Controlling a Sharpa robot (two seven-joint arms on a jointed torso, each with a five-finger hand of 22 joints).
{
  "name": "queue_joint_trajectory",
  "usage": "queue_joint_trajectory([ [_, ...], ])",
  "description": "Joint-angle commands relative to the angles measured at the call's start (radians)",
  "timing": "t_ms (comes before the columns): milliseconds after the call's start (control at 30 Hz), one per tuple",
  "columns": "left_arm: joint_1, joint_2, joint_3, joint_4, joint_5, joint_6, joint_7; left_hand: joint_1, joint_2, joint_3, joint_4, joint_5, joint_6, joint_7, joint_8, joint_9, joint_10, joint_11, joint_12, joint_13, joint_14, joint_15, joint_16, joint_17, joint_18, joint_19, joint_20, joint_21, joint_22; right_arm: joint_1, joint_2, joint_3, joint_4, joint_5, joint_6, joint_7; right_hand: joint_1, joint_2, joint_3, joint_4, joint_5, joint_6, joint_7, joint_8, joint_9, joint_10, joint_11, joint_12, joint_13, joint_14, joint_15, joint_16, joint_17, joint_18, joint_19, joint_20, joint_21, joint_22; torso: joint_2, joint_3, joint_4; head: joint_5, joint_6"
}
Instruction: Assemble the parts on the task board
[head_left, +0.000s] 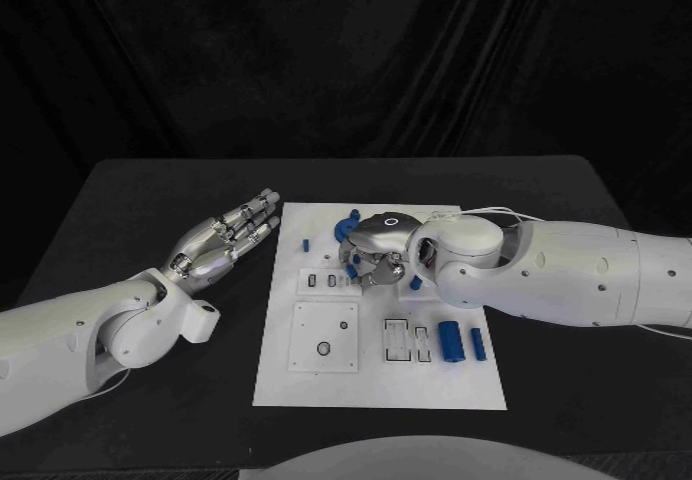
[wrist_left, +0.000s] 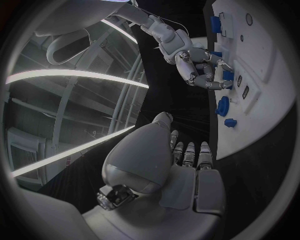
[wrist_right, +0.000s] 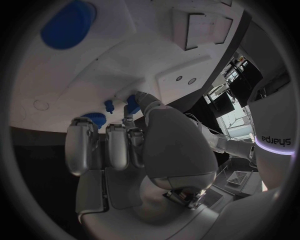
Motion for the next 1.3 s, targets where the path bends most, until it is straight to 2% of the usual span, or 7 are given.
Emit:
queue_joint_trajectory([
  [33, -0.001, 0.003, 0.001, 0.0, -0.003, 0.015, 0.029, 0.007, 0.001, 0.003, 0.0, 0.0, -0.005, 0.002, 0.0, -0.001, -0.002, 0.001, -0.007, -0.001, -0.002, 0.006, -0.004, -0.002, 0.019, -0.003, 0.007, -0.003, -0.001, -0.005, 0.0, -0.001, -0.002, -0.008, 0.039, -0.024, -0.017, 0.001, -0.003, -0.007, -0.031, -0.021, 0.003, -0.018, -0.008, 0.104, -0.001, 0.003, 0.263, 0.064, 0.005, -0.005, 0.051, 0.009, 0.019, 0.004, -0.006, 0.178, 0.001, 0.0001, 0.0002, 0.0, -0.002],
  [333, -0.001, 0.003, 0.001, -0.003, -0.003, 0.017, 0.025, 0.007, 0.001, 0.006, -0.001, 0.0, -0.008, 0.001, 0.0, -0.001, -0.002, 0.0, -0.007, -0.001, -0.002, 0.006, -0.004, -0.002, 0.019, -0.003, 0.007, -0.003, -0.001, -0.006, -0.002, -0.001, -0.004, -0.008, 0.035, -0.021, -0.025, 0.002, -0.01, -0.032, -0.068, -0.176, 0.008, -0.125, -0.085, 0.104, -0.003, 0.003, 0.263, 0.062, 0.002, -0.012, 0.038, 0.012, 0.016, 0.002, -0.02, 0.175, 0.002, 0.0007, -0.0001, -0.001, -0.003],
  [767, -0.002, -0.006, 0.001, 0.004, -0.003, 0.003, 0.032, 0.007, 0.001, 0.007, -0.002, -0.001, -0.007, 0.001, 0.0, -0.001, -0.002, 0.0, -0.007, -0.001, -0.002, 0.006, -0.004, -0.002, 0.019, -0.003, 0.007, -0.003, -0.001, 0.004, -0.04, -0.001, 0.021, -0.008, -0.088, 0.004, -0.044, -0.006, -0.039, -0.008, -0.16, -0.237, 0.003, -0.153, -0.151, 0.104, -0.008, 0.003, 0.263, 0.059, -0.002, -0.024, 0.021, 0.015, 0.013, -0.003, -0.04, 0.171, 0.001, 0.0011, -0.0006, 0.006, 0.005],
  [933, -0.001, -0.017, 0.001, 0.018, -0.003, -0.036, 0.043, 0.005, -0.006, 0.012, -0.006, 0.001, 0.0, 0.005, 0.002, 0.0, -0.002, 0.005, -0.007, -0.001, -0.002, 0.005, -0.004, -0.002, 0.023, -0.003, 0.012, -0.003, -0.001, 0.048, -0.078, -0.001, 0.057, -0.008, -0.155, 0.018, -0.07, -0.024, -0.072, 0.073, -0.241, -0.221, 0.005, -0.136, -0.179, 0.104, -0.006, 0.003, 0.263, 0.059, 0.0, -0.025, 0.02, 0.014, 0.015, -0.001, -0.042, 0.173, 0.001, 0.0009, 0.0005, 0.007, 0.008],
  [1100, 0.003, -0.025, 0.001, 0.035, -0.003, -0.071, 0.043, 0.002, -0.011, 0.021, -0.01, 0.005, 0.002, 0.008, 0.002, 0.0, -0.002, 0.008, -0.007, -0.001, -0.002, 0.009, -0.004, -0.002, 0.032, -0.003, 0.026, -0.003, -0.001, 0.103, -0.131, -0.001, 0.106, 0.007, -0.214, 0.028, -0.094, -0.088, -0.12, 0.171, -0.293, -0.204, 0.004, -0.121, -0.197, 0.104, -0.006, 0.003, 0.263, 0.059, -0.001, -0.026, 0.019, 0.015, 0.014, -0.002, -0.047, 0.174, 0.0, 0.0016, -0.0005, 0.012, 0.01],
  [1200, 0.007, -0.032, 0.002, 0.047, -0.003, -0.086, 0.042, 0.001, -0.013, 0.024, -0.011, 0.007, 0.004, 0.009, 0.003, 0.0, -0.002, 0.009, -0.007, -0.001, -0.002, 0.01, -0.004, -0.002, 0.034, -0.003, 0.029, -0.003, -0.001, 0.142, -0.167, -0.001, 0.136, 0.06, -0.224, 0.036, -0.116, -0.087, -0.199, 0.172, -0.292, -0.199, 0.002, -0.117, -0.206, 0.104, -0.008, 0.003, 0.263, 0.058, -0.002, -0.027, 0.018, 0.015, 0.014, -0.004, -0.05, 0.175, -0.001, 0.0017, -0.0006, 0.011, 0.01],
  [1300, 0.017, -0.034, 0.002, 0.052, -0.003, -0.094, 0.039, 0.001, -0.014, 0.027, -0.012, 0.01, 0.006, 0.01, 0.003, 0.001, -0.002, 0.01, -0.007, -0.001, -0.002, 0.01, -0.004, -0.002, 0.037, -0.003, 0.032, -0.003, -0.001, 0.177, -0.21, -0.001, 0.169, 0.134, -0.198, 0.039, -0.124, -0.121, -0.262, 0.174, -0.29, -0.203, 0.005, -0.118, -0.214, 0.104, -0.006, 0.003, 0.263, 0.055, -0.001, -0.035, 0.005, 0.017, 0.01, -0.003, -0.059, 0.172, -0.001, 0.0014, 0.0017, 0.01, 0.01],
])
